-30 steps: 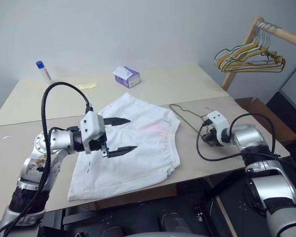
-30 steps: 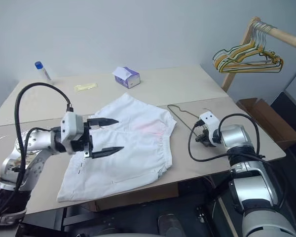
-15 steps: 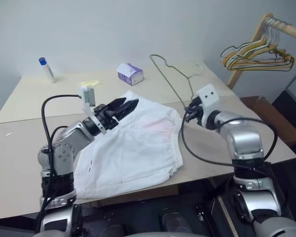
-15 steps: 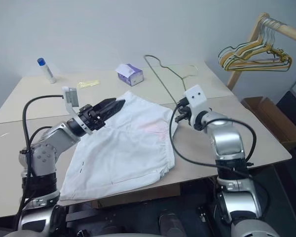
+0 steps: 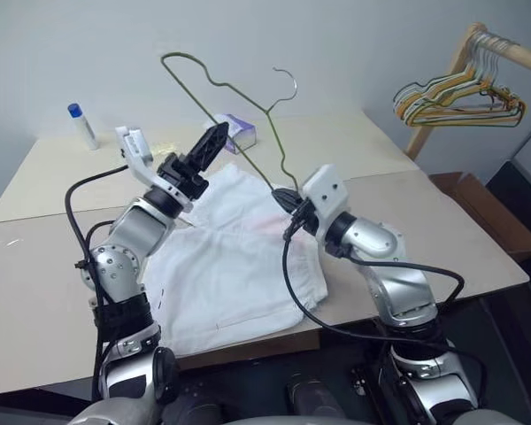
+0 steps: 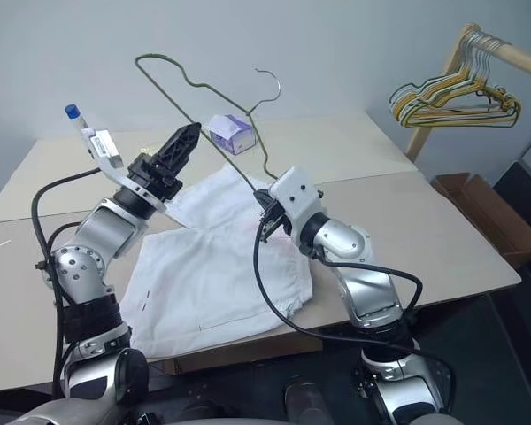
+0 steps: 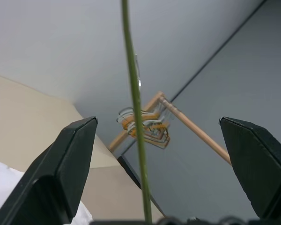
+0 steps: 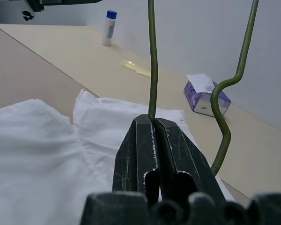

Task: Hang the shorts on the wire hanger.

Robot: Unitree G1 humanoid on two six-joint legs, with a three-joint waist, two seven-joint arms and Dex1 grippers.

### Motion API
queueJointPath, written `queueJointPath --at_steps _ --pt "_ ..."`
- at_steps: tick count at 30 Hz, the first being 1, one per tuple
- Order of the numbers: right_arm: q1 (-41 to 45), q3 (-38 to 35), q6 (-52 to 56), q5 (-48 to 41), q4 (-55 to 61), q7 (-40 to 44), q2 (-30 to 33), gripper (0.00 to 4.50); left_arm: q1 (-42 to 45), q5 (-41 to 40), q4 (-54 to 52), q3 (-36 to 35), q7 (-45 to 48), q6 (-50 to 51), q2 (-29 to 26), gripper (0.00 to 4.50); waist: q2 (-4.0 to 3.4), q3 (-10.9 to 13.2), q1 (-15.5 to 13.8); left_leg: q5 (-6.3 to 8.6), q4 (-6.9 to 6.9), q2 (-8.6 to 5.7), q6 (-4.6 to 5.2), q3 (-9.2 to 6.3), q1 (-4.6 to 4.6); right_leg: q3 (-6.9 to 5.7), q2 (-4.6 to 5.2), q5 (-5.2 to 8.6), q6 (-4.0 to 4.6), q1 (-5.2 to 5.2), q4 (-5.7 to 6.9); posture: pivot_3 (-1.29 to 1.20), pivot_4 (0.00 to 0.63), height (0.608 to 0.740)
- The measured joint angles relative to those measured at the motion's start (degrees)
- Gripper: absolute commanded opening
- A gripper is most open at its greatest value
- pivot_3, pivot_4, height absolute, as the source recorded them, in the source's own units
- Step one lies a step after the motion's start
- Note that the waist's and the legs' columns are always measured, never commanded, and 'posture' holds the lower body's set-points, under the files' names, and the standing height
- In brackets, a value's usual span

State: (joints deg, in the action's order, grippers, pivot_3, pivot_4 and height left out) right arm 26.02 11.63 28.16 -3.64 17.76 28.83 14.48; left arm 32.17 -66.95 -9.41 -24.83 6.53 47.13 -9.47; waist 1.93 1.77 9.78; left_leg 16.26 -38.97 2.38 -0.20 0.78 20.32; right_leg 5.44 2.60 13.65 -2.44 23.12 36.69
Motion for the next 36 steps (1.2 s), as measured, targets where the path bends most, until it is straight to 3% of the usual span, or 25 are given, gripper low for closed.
queueJointPath --at_steps 2,5,15,23,24,27,35,36 --pt "-0.4 1.2 -1.5 0.1 0.3 0.8 0.4 0.00 0.3 -1.0 0.3 -0.5 -0.5 -0.5 -0.3 4.32 0.00 0.0 0.0 0.00 0.01 0.00 0.00 0.00 0.01 -0.01 0.00 0.00 0.00 0.00 -0.02 -0.09 0.000 0.740" --pt "-0.6 1.9 -2.4 0.1 0.4 0.9 0.2 0.00 1.1 -2.7 0.4 -0.7 -1.4 -0.7 -0.6 3.55 0.00 0.0 -0.1 0.00 0.01 0.00 0.00 0.00 0.01 0.00 0.00 0.00 0.00 -0.01 -0.03 -0.09 0.000 0.740" --pt "-1.7 3.6 -2.8 1.3 0.5 -0.2 -0.4 0.00 1.1 -3.4 0.5 1.2 -2.4 -0.9 -1.1 0.08 0.00 0.0 -0.1 0.00 0.01 -0.02 0.00 0.05 0.00 -0.01 0.00 0.01 0.00 -0.01 -0.04 -0.09 0.000 0.740" --pt "-2.6 6.0 -6.0 5.8 0.6 -2.2 0.5 0.00 0.4 1.8 1.2 3.9 -0.3 -3.7 -2.4 0.03 0.02 0.0 -0.2 -0.01 0.02 -0.04 -0.01 0.29 0.02 -0.03 -0.01 0.01 0.01 -0.01 -0.09 -0.09 0.000 0.740" --pt "-2.6 6.2 -6.8 6.5 0.4 -2.3 0.9 0.58 0.1 2.5 1.0 4.4 0.5 -4.2 -2.6 0.00 0.02 0.0 -0.2 -0.01 0.03 -0.04 -0.01 0.33 0.02 -0.03 0.00 0.01 0.01 -0.01 -0.10 -0.09 0.000 0.740" --pt "-2.6 7.9 -9.7 8.1 0.3 -1.6 2.0 1.45 -1.1 5.0 0.8 6.2 2.3 -5.4 -2.7 0.00 0.02 0.0 -0.2 -0.01 0.04 -0.03 -0.01 0.36 0.03 -0.04 -0.01 0.01 0.01 -0.02 -0.13 -0.09 0.000 0.740" --pt "-2.2 5.7 -10.8 5.4 1.2 -0.3 2.0 4.40 -1.2 11.2 1.5 8.4 10.1 -8.5 -6.6 0.00 0.04 0.0 0.0 -0.01 0.04 -0.02 -0.01 0.38 0.03 -0.03 -0.01 0.01 0.01 -0.02 -0.13 -0.10 0.000 0.740" --pt "-2.1 4.5 -9.8 4.0 1.9 0.2 2.0 4.49 -1.2 11.7 1.5 8.4 11.2 -8.7 -7.3 0.00 0.03 0.0 0.0 -0.01 0.04 -0.02 -0.01 0.37 0.03 -0.03 -0.01 0.01 0.01 -0.02 -0.15 -0.10 0.000 0.740"
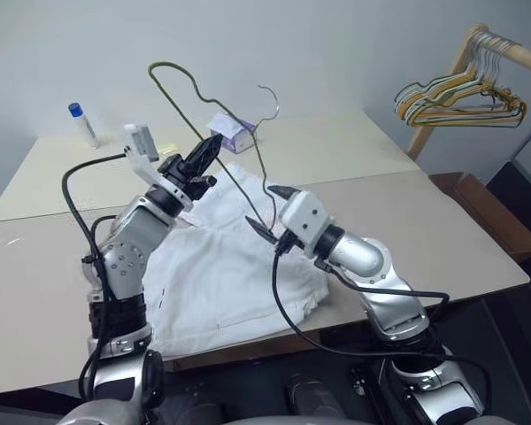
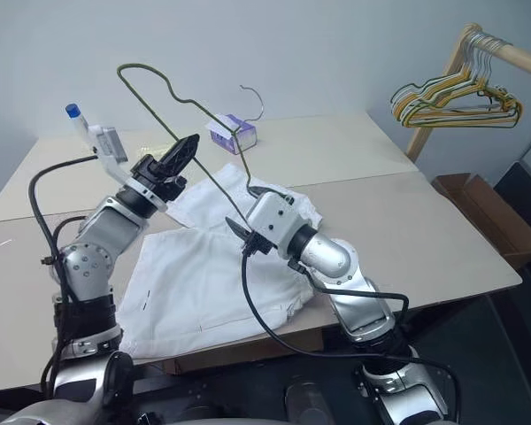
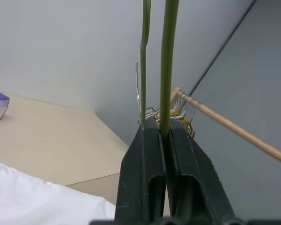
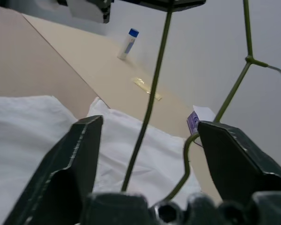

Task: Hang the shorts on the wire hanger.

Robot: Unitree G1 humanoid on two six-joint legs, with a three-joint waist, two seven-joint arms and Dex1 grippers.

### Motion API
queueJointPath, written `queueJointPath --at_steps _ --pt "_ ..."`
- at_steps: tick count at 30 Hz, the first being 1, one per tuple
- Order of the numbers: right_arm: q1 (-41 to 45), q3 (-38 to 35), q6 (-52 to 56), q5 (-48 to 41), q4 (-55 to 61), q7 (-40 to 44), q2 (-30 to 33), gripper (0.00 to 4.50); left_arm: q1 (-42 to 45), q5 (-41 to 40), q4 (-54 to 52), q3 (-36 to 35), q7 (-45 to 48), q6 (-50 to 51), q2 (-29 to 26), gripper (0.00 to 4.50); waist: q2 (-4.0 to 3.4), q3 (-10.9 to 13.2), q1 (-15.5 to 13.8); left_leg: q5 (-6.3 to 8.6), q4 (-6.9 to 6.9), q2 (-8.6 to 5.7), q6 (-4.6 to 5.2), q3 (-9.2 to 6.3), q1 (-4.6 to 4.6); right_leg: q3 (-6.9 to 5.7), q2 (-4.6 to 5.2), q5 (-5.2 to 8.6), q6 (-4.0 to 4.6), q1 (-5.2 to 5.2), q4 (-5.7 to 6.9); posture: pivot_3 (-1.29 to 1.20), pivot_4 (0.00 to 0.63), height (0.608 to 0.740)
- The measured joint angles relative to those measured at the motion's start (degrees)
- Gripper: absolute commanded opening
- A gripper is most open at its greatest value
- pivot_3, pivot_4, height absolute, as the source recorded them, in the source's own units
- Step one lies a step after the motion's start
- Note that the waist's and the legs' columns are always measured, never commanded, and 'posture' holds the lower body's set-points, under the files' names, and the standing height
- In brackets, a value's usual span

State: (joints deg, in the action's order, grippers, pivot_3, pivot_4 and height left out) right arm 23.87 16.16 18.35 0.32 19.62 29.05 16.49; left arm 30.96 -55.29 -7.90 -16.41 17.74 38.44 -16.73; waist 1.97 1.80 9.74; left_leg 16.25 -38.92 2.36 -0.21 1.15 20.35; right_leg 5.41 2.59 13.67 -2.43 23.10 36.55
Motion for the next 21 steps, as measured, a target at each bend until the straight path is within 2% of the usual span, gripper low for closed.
queueJointPath --at_steps 6,10,13,16,21 --pt "2.7 -10.4 15.6 -19.3 3.7 10.7 5.7 4.49 0.6 -0.2 2.6 -0.8 12.2 -0.4 -7.7 0.00 0.01 0.0 0.0 0.00 0.01 0.03 0.01 0.00 0.01 -0.08 0.00 0.00 0.00 -0.02 -0.06 -0.09 0.000 0.740" --pt "5.4 -16.7 26.1 -34.1 0.3 21.0 12.6 4.49 3.1 -7.8 5.8 -4.9 24.2 3.5 -13.8 0.00 -0.05 0.1 0.0 0.00 0.05 0.07 0.01 0.01 0.04 -0.15 -0.02 0.01 0.00 -0.03 -0.23 -0.08 0.000 0.740" --pt "8.0 -18.7 31.4 -41.2 -5.3 28.4 16.8 4.49 4.8 -13.4 8.7 -7.5 31.2 6.7 -16.0 0.00 -0.07 0.1 0.0 0.01 0.09 0.11 0.02 -0.01 0.03 -0.22 -0.04 0.00 0.00 -0.09 -0.36 -0.08 0.000 0.740" --pt "9.2 -18.7 34.9 -44.8 -12.7 35.4 19.7 4.49 5.0 -17.7 11.8 -10.8 36.4 8.7 -17.6 0.00 -0.07 0.1 0.0 0.02 0.11 0.13 0.04 0.00 0.07 -0.23 -0.05 0.00 0.00 -0.07 -0.39 -0.08 0.000 0.740" --pt "14.9 -16.0 38.3 -46.0 -16.7 36.8 17.8 4.49 5.1 -19.1 12.5 -11.3 38.9 9.7 -17.2 0.00 -0.15 0.2 0.0 0.02 0.10 0.14 0.04 -0.01 0.14 -0.23 -0.06 -0.01 -0.01 0.00 -0.37 -0.08 0.000 0.740"
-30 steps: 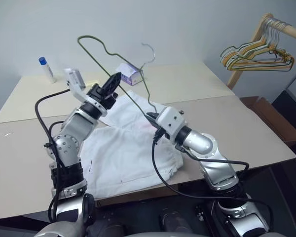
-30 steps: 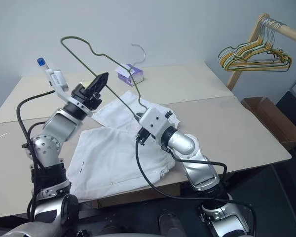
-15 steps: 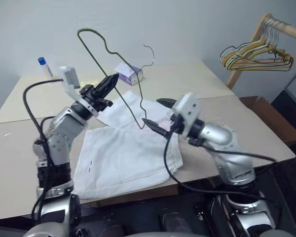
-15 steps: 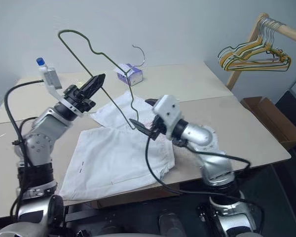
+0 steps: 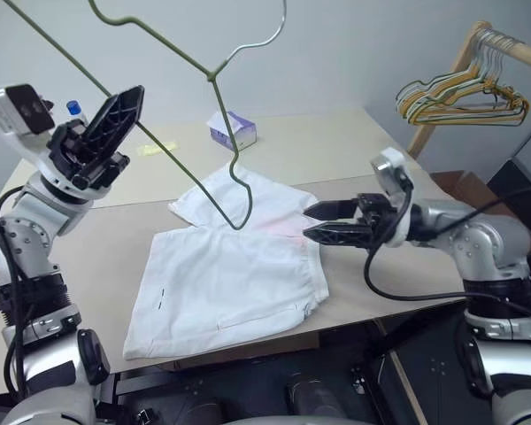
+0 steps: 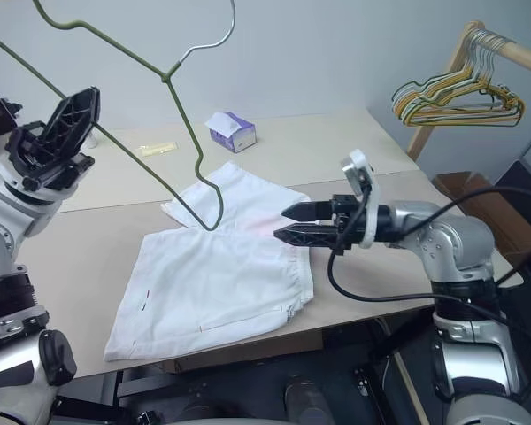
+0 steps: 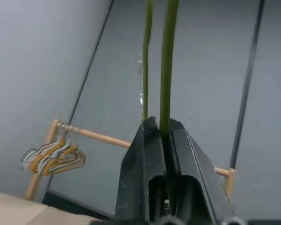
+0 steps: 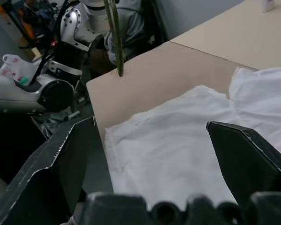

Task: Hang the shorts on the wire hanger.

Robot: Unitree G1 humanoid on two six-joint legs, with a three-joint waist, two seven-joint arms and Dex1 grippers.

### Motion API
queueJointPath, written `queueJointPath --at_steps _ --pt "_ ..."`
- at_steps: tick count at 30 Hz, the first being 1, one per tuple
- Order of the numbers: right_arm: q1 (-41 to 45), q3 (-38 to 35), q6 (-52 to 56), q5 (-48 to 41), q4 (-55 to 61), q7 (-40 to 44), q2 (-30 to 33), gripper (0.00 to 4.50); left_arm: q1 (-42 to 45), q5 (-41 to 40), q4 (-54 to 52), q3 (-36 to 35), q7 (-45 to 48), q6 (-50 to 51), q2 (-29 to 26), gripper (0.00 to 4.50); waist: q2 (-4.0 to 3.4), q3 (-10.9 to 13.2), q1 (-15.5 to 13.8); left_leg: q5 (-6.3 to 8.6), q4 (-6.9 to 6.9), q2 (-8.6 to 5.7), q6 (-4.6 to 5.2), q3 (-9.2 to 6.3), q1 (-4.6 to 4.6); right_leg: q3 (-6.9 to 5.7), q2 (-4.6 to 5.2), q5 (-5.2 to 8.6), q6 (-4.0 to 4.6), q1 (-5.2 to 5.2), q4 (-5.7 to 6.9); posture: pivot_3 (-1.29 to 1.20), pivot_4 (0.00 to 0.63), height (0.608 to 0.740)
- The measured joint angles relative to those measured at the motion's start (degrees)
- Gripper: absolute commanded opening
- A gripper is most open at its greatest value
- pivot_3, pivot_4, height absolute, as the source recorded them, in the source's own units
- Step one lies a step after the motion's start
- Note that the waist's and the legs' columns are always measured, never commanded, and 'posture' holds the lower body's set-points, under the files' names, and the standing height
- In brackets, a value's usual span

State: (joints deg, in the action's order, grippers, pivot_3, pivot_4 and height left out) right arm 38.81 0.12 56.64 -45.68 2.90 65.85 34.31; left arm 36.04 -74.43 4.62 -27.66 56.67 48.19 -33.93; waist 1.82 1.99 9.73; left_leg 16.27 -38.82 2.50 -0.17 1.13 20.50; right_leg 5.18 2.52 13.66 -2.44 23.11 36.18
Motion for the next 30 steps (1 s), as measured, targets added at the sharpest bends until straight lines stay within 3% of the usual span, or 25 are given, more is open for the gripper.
queueJointPath --at_steps 11,23,26,30 --pt "7.8 5.8 8.6 -1.7 1.3 -6.2 -8.2 4.49 -0.5 1.5 -2.6 2.9 1.7 -0.9 3.0 0.00 -0.02 0.0 -1.1 0.00 -0.07 0.00 -0.01 -0.15 0.40 -0.15 0.03 -0.04 0.02 0.26 -0.02 -0.09 0.000 0.740" --pt "7.9 6.3 10.1 -2.3 1.4 -7.3 -9.1 4.49 -0.5 2.4 -2.6 3.1 3.1 -2.3 4.8 0.00 -0.03 0.0 -1.0 -0.01 -0.13 0.00 -0.01 -0.30 0.55 -0.30 0.04 -0.05 0.03 0.32 -0.01 -0.09 0.000 0.740" --pt "7.9 6.3 10.1 -2.3 1.4 -7.4 -9.3 3.89 -0.5 2.9 -2.6 3.3 3.6 -3.2 5.1 0.00 -0.03 0.0 -1.0 -0.01 -0.13 0.00 -0.01 -0.31 0.55 -0.30 0.04 -0.05 0.04 0.32 -0.01 -0.09 0.000 0.740" --pt "7.9 6.4 10.1 -2.3 1.0 -8.4 -10.1 2.48 -0.7 3.6 -2.6 3.9 3.7 -3.6 5.3 0.00 -0.03 0.0 -1.0 -0.01 -0.13 0.00 -0.01 -0.31 0.55 -0.30 0.04 -0.06 0.04 0.32 0.00 -0.09 0.000 0.740"
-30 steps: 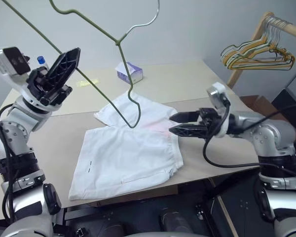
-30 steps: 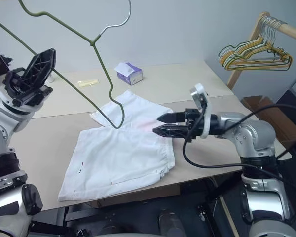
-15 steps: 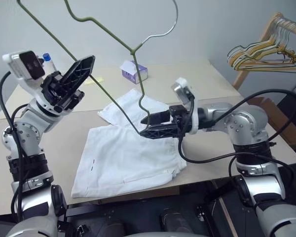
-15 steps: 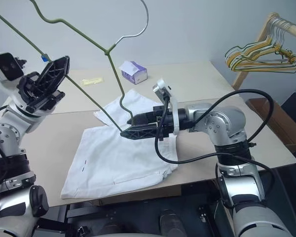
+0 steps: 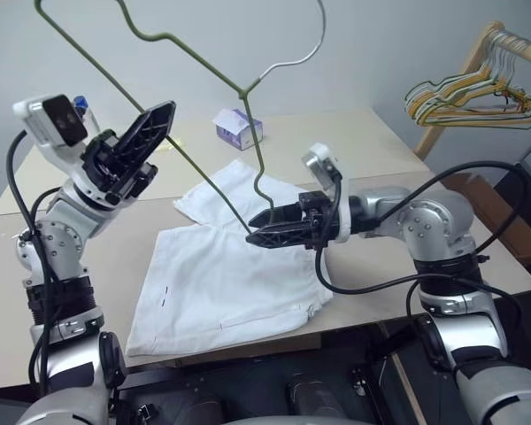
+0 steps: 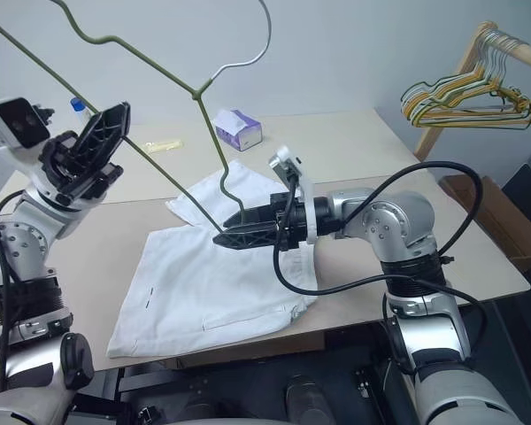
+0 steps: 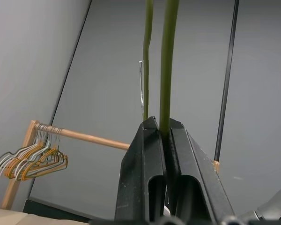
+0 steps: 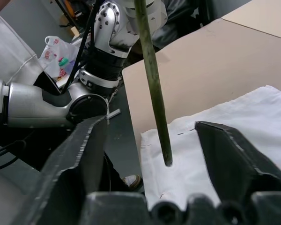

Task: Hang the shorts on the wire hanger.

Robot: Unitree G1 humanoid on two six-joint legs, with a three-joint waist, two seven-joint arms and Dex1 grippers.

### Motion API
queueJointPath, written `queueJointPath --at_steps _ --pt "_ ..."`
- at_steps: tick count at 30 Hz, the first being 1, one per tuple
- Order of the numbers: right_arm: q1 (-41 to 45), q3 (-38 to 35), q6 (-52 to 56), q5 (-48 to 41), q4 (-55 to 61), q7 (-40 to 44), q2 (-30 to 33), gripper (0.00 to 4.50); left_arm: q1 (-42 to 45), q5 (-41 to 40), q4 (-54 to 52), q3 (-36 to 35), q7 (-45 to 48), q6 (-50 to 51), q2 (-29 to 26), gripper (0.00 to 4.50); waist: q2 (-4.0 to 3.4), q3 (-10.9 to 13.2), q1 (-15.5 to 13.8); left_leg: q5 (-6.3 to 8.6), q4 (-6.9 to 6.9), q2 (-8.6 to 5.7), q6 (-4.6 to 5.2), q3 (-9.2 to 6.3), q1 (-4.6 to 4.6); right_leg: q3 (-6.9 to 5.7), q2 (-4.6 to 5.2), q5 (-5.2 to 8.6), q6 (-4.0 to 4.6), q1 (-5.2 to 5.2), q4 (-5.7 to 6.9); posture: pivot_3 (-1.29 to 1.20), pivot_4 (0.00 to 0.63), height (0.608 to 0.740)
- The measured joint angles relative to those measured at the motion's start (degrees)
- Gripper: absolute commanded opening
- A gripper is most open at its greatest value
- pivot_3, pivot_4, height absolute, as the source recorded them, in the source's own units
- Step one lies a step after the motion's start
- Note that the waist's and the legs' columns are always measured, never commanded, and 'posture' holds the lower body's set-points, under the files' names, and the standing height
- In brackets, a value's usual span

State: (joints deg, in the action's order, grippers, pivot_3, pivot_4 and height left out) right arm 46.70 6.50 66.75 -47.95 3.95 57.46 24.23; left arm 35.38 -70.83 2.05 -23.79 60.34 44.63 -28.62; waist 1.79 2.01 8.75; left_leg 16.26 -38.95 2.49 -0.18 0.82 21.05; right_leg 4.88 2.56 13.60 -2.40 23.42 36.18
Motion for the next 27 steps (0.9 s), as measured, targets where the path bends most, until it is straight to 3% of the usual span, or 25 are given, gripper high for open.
queueJointPath --at_steps 7,11,15,20,25,27 --pt "0.0 1.1 0.0 0.6 0.1 -0.3 0.0 0.03 -0.1 0.2 0.1 0.0 -0.1 -0.4 0.5 0.00 0.00 0.0 0.0 0.00 0.00 0.00 0.00 -0.02 0.01 -0.02 0.00 0.00 0.00 0.00 0.00 -0.10 0.000 0.740" --pt "0.0 1.8 -0.1 1.1 0.3 -0.5 -0.1 0.03 -0.7 1.1 0.2 -0.1 0.1 -1.0 0.9 0.00 0.00 0.0 0.0 0.00 -0.01 0.00 0.00 -0.04 0.01 -0.04 0.00 0.00 0.01 0.00 0.00 -0.10 0.000 0.740" --pt "-0.1 1.9 -0.1 1.1 0.3 -0.7 -0.2 0.00 -2.0 2.4 -0.1 0.4 1.0 -2.1 0.9 0.99 -0.01 0.0 0.1 0.00 -0.02 0.00 0.00 -0.05 0.02 -0.05 0.00 -0.01 0.01 0.00 0.01 -0.10 0.000 0.740" --pt "-0.1 1.0 -0.1 1.0 0.1 -2.0 -0.6 0.00 -2.5 5.1 -0.4 2.3 0.9 -2.3 1.2 2.63 -0.01 0.0 0.0 -0.01 -0.03 0.00 -0.01 -0.06 0.03 -0.06 0.00 -0.01 0.01 0.00 0.01 -0.10 0.000 0.740" --pt "-0.1 -4.5 -0.4 0.2 -0.2 -4.3 -0.6 0.00 -3.9 8.7 0.2 4.1 0.7 -2.4 0.7 4.27 -0.01 0.0 0.1 -0.01 -0.03 0.00 -0.01 -0.06 0.03 -0.06 0.00 -0.01 0.02 0.00 0.02 -0.12 0.000 0.740" --pt "-0.1 -7.6 -0.4 -0.5 -0.9 -5.5 0.2 0.00 -4.1 11.9 1.2 5.6 -0.9 -2.4 -0.5 4.47 -0.01 0.0 0.1 -0.01 -0.03 -0.01 -0.01 -0.06 0.02 -0.06 0.00 -0.01 0.02 0.00 0.02 -0.11 0.000 0.740"
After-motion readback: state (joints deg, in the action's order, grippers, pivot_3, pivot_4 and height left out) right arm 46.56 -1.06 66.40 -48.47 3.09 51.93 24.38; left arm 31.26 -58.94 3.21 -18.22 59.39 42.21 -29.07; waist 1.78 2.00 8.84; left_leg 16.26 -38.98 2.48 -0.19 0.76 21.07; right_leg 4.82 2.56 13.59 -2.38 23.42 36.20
